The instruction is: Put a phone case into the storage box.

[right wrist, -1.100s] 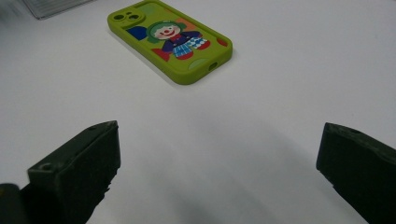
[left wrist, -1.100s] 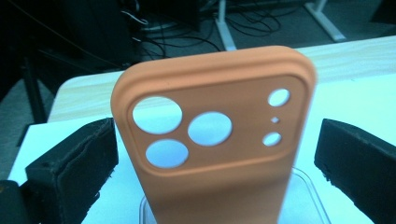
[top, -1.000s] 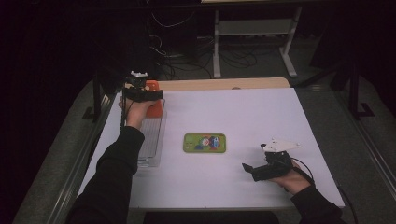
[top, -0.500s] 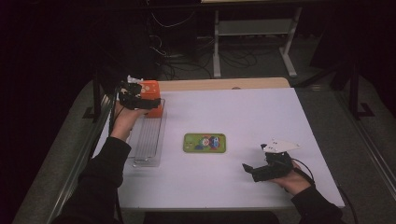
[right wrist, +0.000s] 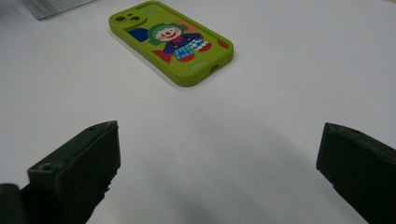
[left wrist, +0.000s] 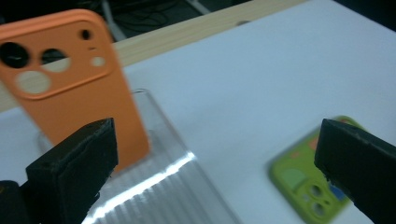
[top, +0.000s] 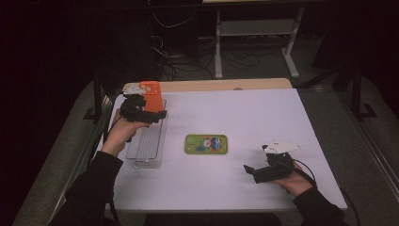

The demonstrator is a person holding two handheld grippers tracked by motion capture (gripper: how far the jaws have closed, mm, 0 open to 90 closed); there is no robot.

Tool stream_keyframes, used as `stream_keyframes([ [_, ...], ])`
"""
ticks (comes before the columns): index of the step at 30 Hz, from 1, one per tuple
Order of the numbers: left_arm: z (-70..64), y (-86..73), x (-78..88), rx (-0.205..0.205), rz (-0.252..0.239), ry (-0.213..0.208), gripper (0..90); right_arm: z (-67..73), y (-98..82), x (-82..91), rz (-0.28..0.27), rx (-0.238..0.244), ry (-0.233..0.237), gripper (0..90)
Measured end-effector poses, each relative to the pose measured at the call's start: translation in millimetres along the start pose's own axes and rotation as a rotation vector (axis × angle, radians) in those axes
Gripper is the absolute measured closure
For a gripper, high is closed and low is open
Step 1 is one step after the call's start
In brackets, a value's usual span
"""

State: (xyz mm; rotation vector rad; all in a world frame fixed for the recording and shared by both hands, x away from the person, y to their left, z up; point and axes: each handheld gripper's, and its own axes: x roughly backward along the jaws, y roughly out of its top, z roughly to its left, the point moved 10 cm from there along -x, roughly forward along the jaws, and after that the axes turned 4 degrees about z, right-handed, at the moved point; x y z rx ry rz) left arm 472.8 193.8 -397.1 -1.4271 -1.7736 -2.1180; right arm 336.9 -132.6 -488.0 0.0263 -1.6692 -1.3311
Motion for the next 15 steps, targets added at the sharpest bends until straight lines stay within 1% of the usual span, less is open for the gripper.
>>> stream_keyframes([
  [3,-17.9,-2.2,-0.3,-0.025,-0.004,-0.044,0.0,-0.4,0.2,0.1,-0.001,0.0,0.002,0.0],
  [4,-29.8,-3.2,-0.7,-0.039,-0.009,-0.073,0.0,-1.0,0.3,0.2,-0.002,0.002,0.003,0.0],
  [5,-29.8,-3.2,-0.7,-0.039,-0.009,-0.073,0.0,-1.0,0.3,0.2,-0.002,0.002,0.003,0.0],
  [6,-35.9,-3.5,-1.3,-0.038,-0.013,-0.087,0.0,-0.5,0.2,0.5,0.001,0.0,0.007,0.0],
  [7,-48.4,-4.2,-2.8,-0.051,-0.02,-0.117,0.0,-0.9,0.8,0.6,-0.002,0.004,0.007,0.0],
  [8,-54.1,-5.3,-3.8,-0.068,-0.017,-0.129,0.0,-1.7,1.7,0.6,-0.009,0.012,0.004,0.0],
  [9,-54.1,-5.3,-3.8,-0.068,-0.017,-0.129,0.0,-1.7,1.7,0.6,-0.009,0.012,0.004,0.0],
  [11,-66.2,-6.9,-6.2,-0.092,-0.02,-0.153,0.0,-1.7,0.9,0.6,-0.003,0.014,0.01,0.0],
  [14,-82.6,-10.9,-10.3,-0.112,-0.019,-0.187,0.0,-2.0,1.8,0.5,-0.006,0.018,0.01,0.0],
  [15,-87.9,-12.4,-11.5,-0.113,-0.018,-0.198,0.0,-2.0,1.8,0.5,-0.006,0.018,0.01,0.0],
])
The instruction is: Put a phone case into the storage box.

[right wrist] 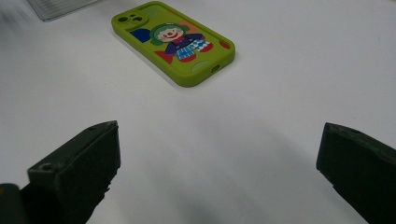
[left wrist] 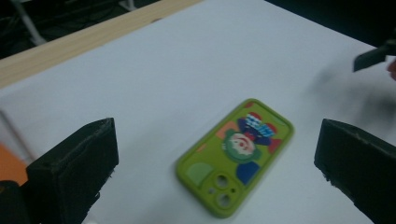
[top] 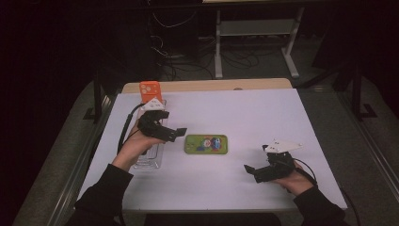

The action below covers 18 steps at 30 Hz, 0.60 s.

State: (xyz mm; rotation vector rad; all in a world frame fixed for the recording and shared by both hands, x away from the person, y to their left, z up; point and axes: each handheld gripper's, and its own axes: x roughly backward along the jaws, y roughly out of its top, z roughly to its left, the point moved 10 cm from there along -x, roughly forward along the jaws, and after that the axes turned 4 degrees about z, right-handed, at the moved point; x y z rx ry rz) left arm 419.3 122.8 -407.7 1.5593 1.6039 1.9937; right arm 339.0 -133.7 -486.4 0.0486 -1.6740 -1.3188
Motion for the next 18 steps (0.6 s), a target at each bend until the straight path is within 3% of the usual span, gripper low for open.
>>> stream_keyframes([
  [1,-8.7,-2.7,-3.9,-0.024,0.011,-0.015,0.0,0.1,0.1,-0.1,0.002,0.0,0.001,0.0],
  [6,-26.5,-7.1,-8.5,-0.049,0.012,-0.044,0.0,0.0,0.6,0.3,0.003,-0.008,0.005,0.0],
  [8,-35.4,-12.2,-10.1,-0.075,0.031,-0.06,0.0,-0.1,0.8,0.7,0.007,-0.009,0.007,0.0],
  [13,-59.3,-27.0,-16.3,-0.105,0.026,-0.091,0.0,-1.4,5.2,-0.1,0.019,-0.014,0.014,0.0],
  [18,-67.9,-36.1,-20.2,-0.123,0.019,-0.091,0.0,-4.2,14.3,-5.7,0.04,0.004,0.029,2.7],
])
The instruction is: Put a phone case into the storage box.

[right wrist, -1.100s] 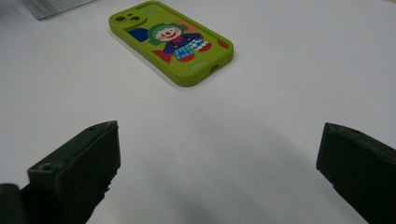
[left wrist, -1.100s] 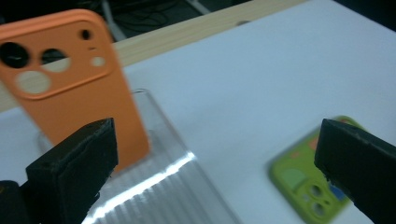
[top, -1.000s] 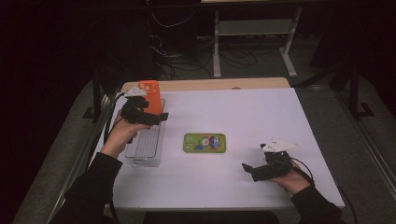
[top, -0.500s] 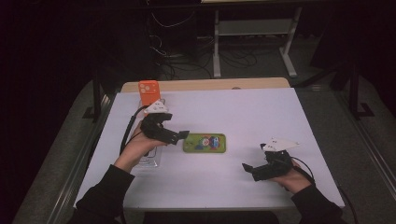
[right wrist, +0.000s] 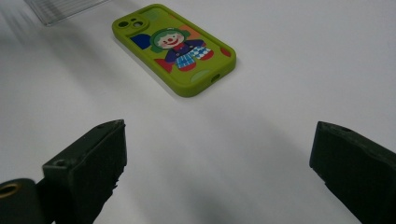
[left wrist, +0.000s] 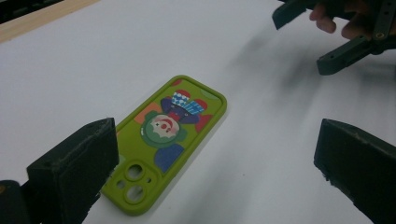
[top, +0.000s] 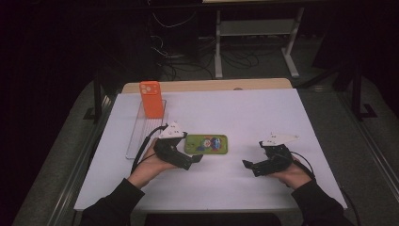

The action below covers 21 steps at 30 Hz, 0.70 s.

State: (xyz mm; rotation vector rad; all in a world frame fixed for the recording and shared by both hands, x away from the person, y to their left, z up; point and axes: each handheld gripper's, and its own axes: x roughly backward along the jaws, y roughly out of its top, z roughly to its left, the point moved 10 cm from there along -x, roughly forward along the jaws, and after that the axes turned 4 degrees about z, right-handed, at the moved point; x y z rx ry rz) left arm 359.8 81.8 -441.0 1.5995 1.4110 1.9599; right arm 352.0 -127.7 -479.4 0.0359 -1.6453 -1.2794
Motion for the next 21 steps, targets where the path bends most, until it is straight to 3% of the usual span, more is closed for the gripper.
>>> stream_keyframes([
  [3,0.0,-3.3,-1.7,0.005,0.005,0.004,0.0,0.8,2.8,-3.5,0.027,0.019,0.014,9.4],
  [5,-0.3,-8.8,-4.9,0.001,0.026,0.006,0.0,-0.1,8.0,-12.4,0.06,0.02,0.034,19.5],
  [6,-0.3,-8.8,-4.9,0.001,0.026,0.006,0.0,-0.1,8.0,-12.4,0.06,0.02,0.034,19.5],
  [7,-1.9,-10.1,-7.1,-0.003,0.028,0.002,0.0,-0.1,13.2,-18.4,0.078,0.013,0.046,28.6],
  [10,-0.8,-13.0,-8.2,-0.014,0.044,0.0,0.0,-2.8,23.5,-28.1,0.086,0.023,0.063,43.4],
  [12,1.1,-15.2,-10.4,-0.008,0.045,0.003,0.0,-4.5,30.7,-35.3,0.091,0.038,0.064,53.2],
  [14,2.1,-15.7,-10.9,-0.005,0.043,0.003,0.0,-5.3,34.5,-39.0,0.094,0.041,0.068,57.6],
  [15,3.7,-17.0,-12.0,-0.004,0.045,-0.001,0.0,-8.1,41.9,-46.9,0.104,0.041,0.061,66.6],
  [17,4.2,-18.2,-12.1,-0.003,0.053,-0.002,0.0,-8.9,46.1,-51.3,0.102,0.044,0.066,70.2],
  [18,3.1,-17.3,-13.6,0.017,0.038,-0.007,0.0,-10.1,49.5,-55.4,0.111,0.041,0.062,73.9],
  [19,3.7,-17.3,-13.7,0.012,0.034,-0.01,0.0,-12.9,57.4,-63.3,0.118,0.055,0.061,80.3],
  [21,2.8,-17.5,-13.8,0.014,0.038,-0.014,0.0,-14.2,61.5,-66.6,0.122,0.054,0.059,82.8],
])
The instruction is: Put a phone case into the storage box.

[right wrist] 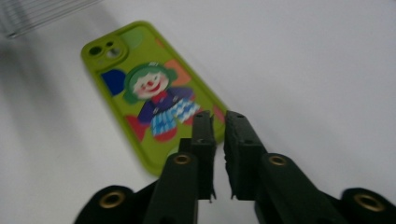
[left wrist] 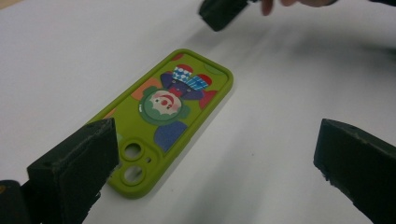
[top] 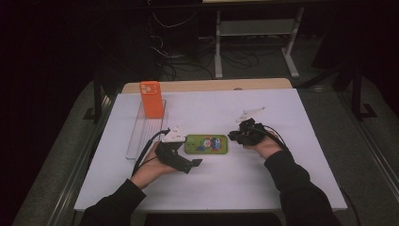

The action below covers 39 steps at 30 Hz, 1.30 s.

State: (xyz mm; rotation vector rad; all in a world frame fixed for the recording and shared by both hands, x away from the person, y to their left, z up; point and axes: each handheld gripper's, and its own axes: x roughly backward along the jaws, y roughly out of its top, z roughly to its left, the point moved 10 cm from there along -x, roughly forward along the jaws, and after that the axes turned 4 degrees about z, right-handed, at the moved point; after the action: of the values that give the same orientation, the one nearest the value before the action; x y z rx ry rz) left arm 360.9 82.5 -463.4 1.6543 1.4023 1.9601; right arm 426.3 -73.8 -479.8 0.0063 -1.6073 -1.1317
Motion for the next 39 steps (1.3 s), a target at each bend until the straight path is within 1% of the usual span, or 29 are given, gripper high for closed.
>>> stream_keyframes([
  [2,0.0,-0.7,-0.7,-0.016,0.007,0.007,0.0,-3.9,8.9,-5.3,0.003,-0.001,-0.003,87.6],
  [3,-0.2,-1.9,-0.4,-0.028,0.021,0.004,0.0,-6.0,12.7,-8.0,0.007,-0.003,-0.005,87.9],
  [4,-1.4,-1.1,-1.3,-0.021,0.012,0.001,0.0,-9.8,18.7,-14.2,0.018,-0.005,-0.002,88.1],
  [6,-1.4,-0.7,-0.5,-0.023,0.01,0.0,0.0,-13.9,22.7,-21.3,0.033,-0.002,-0.002,88.1],
  [7,-1.4,-0.7,-0.5,-0.023,0.01,0.0,0.0,-13.9,22.7,-21.3,0.033,-0.002,-0.002,88.1],
  [8,-1.0,-0.7,-0.7,-0.019,0.01,0.0,0.0,-16.8,26.0,-28.2,0.044,-0.016,0.004,88.1],
  [11,-1.3,-0.6,-1.3,-0.017,0.009,-0.002,0.0,-19.4,30.5,-38.3,0.06,-0.011,0.014,88.1],
  [12,-1.5,-0.7,-1.3,-0.019,0.009,-0.001,0.0,-19.4,30.5,-38.3,0.06,-0.011,0.014,88.1],
  [15,-2.0,-0.3,-1.5,-0.021,0.008,-0.002,0.0,-20.2,33.3,-48.0,0.079,-0.007,0.026,88.1],
  [16,-2.2,-0.1,-1.8,-0.022,0.006,-0.004,0.0,-19.2,33.7,-53.8,0.095,-0.008,0.036,88.1],
  [17,-2.4,-0.2,-2.0,-0.021,0.004,-0.005,0.0,-19.2,33.7,-53.8,0.095,-0.008,0.036,88.1],
  [19,-2.5,-0.4,-1.7,-0.023,0.006,-0.005,0.0,-17.5,33.8,-58.2,0.106,0.001,0.047,88.1],
  [20,-3.1,-0.2,-1.6,-0.023,0.008,-0.006,0.0,-17.0,31.5,-62.3,0.125,0.013,0.046,88.1],
  [21,-3.1,-0.2,-1.6,-0.023,0.008,-0.006,0.0,-17.9,29.9,-64.0,0.131,0.018,0.041,88.1],
  [23,-4.0,-0.4,-2.0,-0.021,0.008,-0.01,0.0,-18.0,28.2,-64.7,0.139,0.024,0.045,88.2],
  [25,-4.6,0.0,-1.8,-0.025,0.007,-0.011,0.0,-15.6,25.6,-64.7,0.148,0.019,0.067,88.1],
  [27,-4.9,0.1,-2.2,-0.02,0.007,-0.012,0.0,-14.4,23.2,-64.1,0.162,0.036,0.067,88.2],
  [29,-4.4,-0.2,-2.3,-0.023,0.008,-0.012,0.0,-12.6,22.2,-62.2,0.164,0.048,0.076,88.2],
  [30,-4.0,0.0,-1.8,-0.022,0.006,-0.011,0.0,-11.6,21.0,-59.9,0.167,0.067,0.072,88.2],
  [31,-4.0,0.0,-1.8,-0.022,0.006,-0.011,0.0,-11.6,21.0,-59.9,0.167,0.067,0.072,88.2],
  [32,-3.6,0.4,-1.4,-0.024,0.003,-0.01,0.0,-8.6,18.5,-56.6,0.175,0.082,0.082,88.2],
  [34,-3.6,0.3,-1.1,-0.022,0.005,-0.01,0.0,-7.0,17.5,-54.7,0.173,0.08,0.086,88.2],
  [35,-3.6,0.2,-1.2,-0.022,0.004,-0.01,0.0,-5.6,15.8,-53.1,0.173,0.09,0.096,88.2],
  [36,-3.8,0.1,-1.3,-0.021,0.006,-0.01,0.0,-3.5,14.2,-51.3,0.175,0.086,0.1,88.2],
  [37,-4.0,0.0,-1.4,-0.023,0.008,-0.01,0.0,-3.5,12.2,-49.9,0.176,0.099,0.098,88.3],
  [38,-4.9,0.0,-2.0,-0.023,0.007,-0.012,0.0,-1.6,8.4,-47.5,0.176,0.104,0.102,88.3],
  [39,-4.9,0.0,-2.0,-0.023,0.007,-0.012,0.0,-1.6,8.4,-47.5,0.176,0.104,0.102,88.3],
])
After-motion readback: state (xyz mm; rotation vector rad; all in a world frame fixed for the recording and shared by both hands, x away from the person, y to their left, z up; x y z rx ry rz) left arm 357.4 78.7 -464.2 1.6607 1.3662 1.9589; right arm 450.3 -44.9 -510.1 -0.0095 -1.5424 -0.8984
